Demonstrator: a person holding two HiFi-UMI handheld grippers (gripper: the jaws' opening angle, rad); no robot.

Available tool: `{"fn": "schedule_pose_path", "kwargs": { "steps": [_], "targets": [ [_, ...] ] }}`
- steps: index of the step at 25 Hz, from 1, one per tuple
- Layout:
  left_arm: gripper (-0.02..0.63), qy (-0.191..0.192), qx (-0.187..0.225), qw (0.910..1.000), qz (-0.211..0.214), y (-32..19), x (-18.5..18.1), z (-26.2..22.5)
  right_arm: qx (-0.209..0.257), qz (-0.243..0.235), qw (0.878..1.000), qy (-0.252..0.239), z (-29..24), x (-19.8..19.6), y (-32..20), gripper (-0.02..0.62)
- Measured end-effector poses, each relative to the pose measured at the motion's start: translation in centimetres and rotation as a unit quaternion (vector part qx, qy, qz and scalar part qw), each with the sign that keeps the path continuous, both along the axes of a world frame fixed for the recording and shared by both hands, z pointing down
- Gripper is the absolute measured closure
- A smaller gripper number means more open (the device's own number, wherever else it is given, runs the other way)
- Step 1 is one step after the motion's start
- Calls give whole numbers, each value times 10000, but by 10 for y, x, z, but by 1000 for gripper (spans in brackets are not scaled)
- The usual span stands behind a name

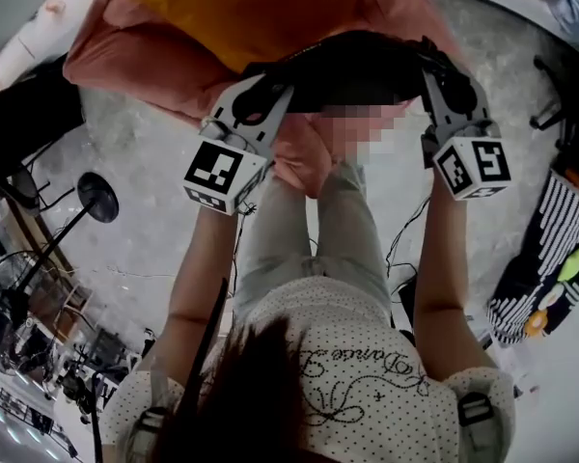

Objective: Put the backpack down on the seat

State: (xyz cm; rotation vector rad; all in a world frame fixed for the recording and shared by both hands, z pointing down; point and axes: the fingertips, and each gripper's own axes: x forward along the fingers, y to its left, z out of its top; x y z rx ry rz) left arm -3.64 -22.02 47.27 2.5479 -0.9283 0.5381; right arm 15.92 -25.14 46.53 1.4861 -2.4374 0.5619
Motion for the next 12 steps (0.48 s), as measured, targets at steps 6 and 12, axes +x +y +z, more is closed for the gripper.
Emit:
{"fn": "schedule_pose_path", "kwargs": {
  "steps": [6,12],
  "targets": [
    [589,-67,-339,9994,-100,-10,7,60,-395,90,9991,137,61,7,-12,471],
    [589,-242,-794,9963,-210,-8,9,123,-798,-47,9959,427,123,7,-20,466]
  ]
}}
